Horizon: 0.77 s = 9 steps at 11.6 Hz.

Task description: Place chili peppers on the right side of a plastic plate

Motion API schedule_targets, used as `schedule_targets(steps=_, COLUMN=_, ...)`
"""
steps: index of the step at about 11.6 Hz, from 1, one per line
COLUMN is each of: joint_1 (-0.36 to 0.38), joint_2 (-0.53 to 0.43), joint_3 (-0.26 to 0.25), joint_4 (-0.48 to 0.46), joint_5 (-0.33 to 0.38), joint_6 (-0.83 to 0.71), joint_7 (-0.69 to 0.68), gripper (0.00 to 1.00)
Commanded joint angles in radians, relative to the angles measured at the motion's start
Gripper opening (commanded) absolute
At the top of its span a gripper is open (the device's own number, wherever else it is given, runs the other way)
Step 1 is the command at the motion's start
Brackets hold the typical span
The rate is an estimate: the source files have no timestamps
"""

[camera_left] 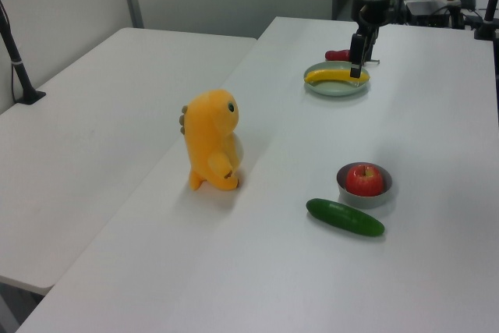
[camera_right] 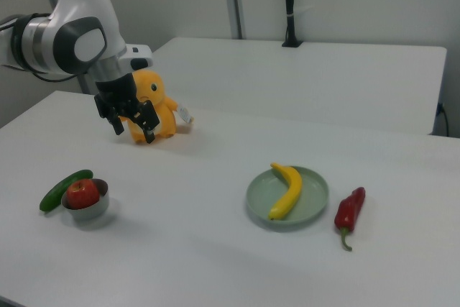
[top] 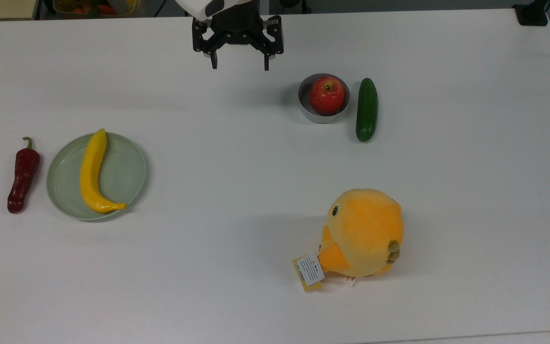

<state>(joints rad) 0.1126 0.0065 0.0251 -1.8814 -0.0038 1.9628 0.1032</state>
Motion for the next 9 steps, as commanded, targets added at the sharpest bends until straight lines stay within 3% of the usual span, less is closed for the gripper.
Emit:
schedule_targets(steps=1, joint_1=0.018, joint_2=-0.039, joint_3=-0.017, joint_4=-0.036, joint_5=0.018, joint_6=0.002, joint_7=0.012, gripper=1.00)
schedule_targets(steps=9, joint_1=0.015, joint_2=-0.046, joint_3=-0.019, joint_4=-0.035, joint_5=0.016, joint_6=-0.004, joint_7=-0.002, gripper=1.00)
